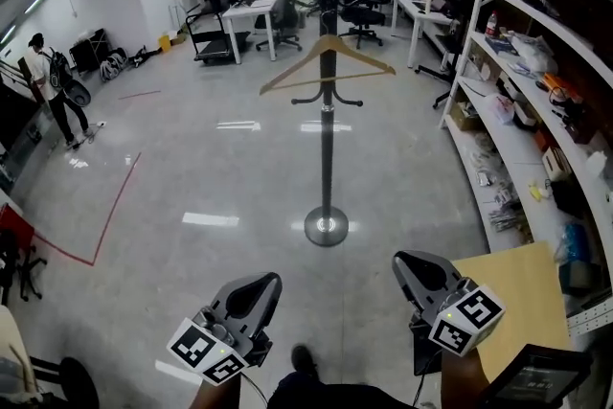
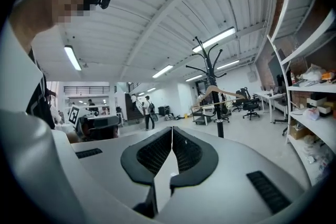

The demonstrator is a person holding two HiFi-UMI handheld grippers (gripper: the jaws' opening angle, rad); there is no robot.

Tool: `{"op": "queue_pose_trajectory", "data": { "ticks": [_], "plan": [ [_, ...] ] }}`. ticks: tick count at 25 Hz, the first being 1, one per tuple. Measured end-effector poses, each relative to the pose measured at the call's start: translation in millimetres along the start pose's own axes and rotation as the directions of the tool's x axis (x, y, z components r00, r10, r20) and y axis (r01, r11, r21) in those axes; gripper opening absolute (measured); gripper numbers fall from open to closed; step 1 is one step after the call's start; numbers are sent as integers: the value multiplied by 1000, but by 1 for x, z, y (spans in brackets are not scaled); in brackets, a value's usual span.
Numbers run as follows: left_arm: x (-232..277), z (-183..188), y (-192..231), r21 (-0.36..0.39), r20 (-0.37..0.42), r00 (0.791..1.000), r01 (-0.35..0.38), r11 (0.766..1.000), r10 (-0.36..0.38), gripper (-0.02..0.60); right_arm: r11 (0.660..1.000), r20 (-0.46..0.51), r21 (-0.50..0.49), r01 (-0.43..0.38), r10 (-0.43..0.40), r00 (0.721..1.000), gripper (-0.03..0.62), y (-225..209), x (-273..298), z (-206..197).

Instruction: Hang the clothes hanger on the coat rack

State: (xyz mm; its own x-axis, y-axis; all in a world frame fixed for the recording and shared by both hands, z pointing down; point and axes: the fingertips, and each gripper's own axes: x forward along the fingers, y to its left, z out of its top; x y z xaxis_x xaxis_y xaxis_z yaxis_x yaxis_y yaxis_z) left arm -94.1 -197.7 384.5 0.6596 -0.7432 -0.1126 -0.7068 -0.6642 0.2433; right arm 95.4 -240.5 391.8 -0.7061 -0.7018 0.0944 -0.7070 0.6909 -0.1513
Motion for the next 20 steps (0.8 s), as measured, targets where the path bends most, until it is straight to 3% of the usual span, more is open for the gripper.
{"op": "queue_pose_trajectory", "data": {
  "ticks": [9, 12, 16, 20],
  "plan": [
    [-21, -45, -140, 46, -105, 993, -48, 998, 53, -2, 995, -22, 45, -85, 86, 996, 8, 15, -124, -31],
    [-36, -43, -167, 56, -118, 991, -58, 997, 64, -2, 994, -16, 53, -99, 100, 995, 8, 28, -141, -31],
    [-68, -39, -200, 132, -154, 985, -60, 989, 80, -1, 992, 8, 23, -128, 128, 992, 8, 64, -167, -20],
    [-91, -43, -217, 117, -151, 986, -58, 991, 76, -2, 993, 12, 21, -120, 119, 993, 8, 85, -183, -27]
  ]
}}
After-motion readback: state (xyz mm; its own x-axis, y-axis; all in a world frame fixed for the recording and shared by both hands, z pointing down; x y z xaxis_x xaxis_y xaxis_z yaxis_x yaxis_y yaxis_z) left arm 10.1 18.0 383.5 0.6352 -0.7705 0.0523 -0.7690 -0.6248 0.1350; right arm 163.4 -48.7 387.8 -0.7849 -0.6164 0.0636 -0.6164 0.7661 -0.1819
